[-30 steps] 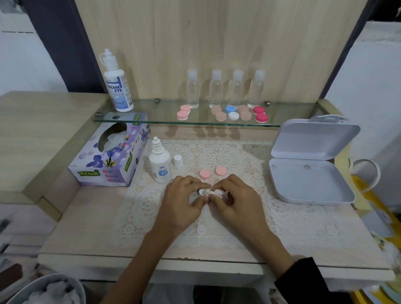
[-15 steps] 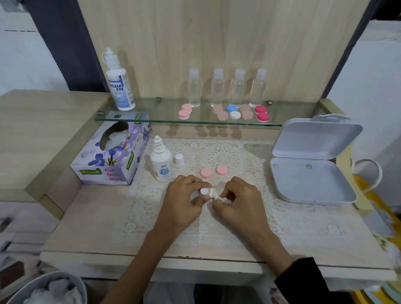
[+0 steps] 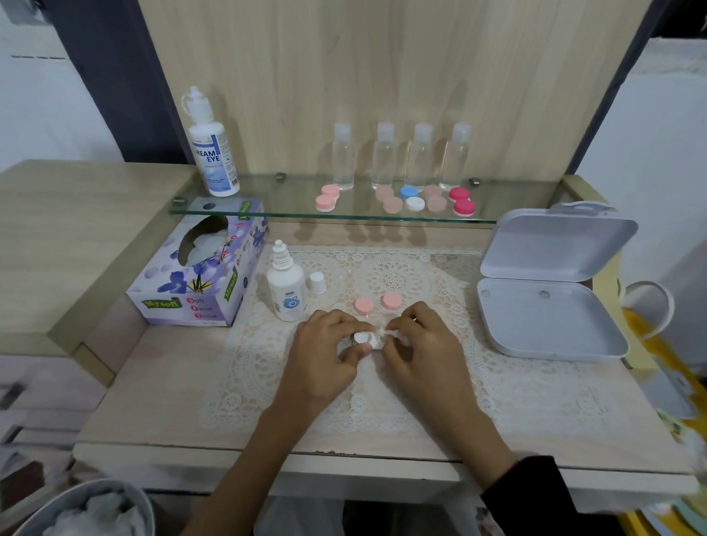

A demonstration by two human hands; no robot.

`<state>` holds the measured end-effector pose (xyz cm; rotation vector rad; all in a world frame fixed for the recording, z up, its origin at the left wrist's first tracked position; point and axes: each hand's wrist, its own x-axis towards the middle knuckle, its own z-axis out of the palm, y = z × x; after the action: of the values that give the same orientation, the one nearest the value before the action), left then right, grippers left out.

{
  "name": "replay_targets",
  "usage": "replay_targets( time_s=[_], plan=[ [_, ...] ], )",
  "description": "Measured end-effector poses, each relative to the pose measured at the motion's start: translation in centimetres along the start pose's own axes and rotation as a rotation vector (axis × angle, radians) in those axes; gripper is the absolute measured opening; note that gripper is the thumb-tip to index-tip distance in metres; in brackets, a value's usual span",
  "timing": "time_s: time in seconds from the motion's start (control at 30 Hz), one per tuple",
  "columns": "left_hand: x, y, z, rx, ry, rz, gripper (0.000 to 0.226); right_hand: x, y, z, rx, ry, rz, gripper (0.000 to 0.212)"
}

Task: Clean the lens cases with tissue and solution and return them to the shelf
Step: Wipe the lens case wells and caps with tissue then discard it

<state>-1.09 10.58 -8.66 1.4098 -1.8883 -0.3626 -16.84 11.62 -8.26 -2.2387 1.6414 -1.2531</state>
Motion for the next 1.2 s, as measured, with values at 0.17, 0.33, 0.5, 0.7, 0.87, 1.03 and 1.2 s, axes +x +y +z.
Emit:
replay_targets(
  time_s=[0.17,0.33,0.5,0.7,0.87,1.03,1.2],
  plan=[
    [0.0,0.1,0.0,-0.004,0.013,-0.002,0.026,-0.4,-0.9,-0.2,-0.177,-0.036,-0.072,0.015],
    [-0.1,0.3,0.0,0.009,0.009,-0.012,0.029,0.8,-0.6,-0.4,-0.195,-0.147,-0.063,0.009],
    [-0.1,0.3,-0.1,0.020,0.016,0.003,0.029,2.4,0.7,-0.6,-0.037,-0.275,0.061,0.006],
    [-0.2,0.3,-0.2,0.044,0.026,0.073,0.027,2.2,1.8,-0.6,0.720,-0.216,0.499,0.011],
    [-0.6,0.9,-0.7,-0.038,0.062,0.162,0.028,1.8,1.0,-0.6,0.890,-0.181,0.460,0.013],
    [-0.8,1.1,-1.0,-0.058,0.142,0.210,0.024,1.8,1.1,-0.8,0.996,-0.258,0.427,0.015],
    [-1.0,1.3,-1.0,-0.042,0.192,0.268,0.021,1.7,1.1,-0.9,1.086,-0.250,0.498,0.018]
  ],
)
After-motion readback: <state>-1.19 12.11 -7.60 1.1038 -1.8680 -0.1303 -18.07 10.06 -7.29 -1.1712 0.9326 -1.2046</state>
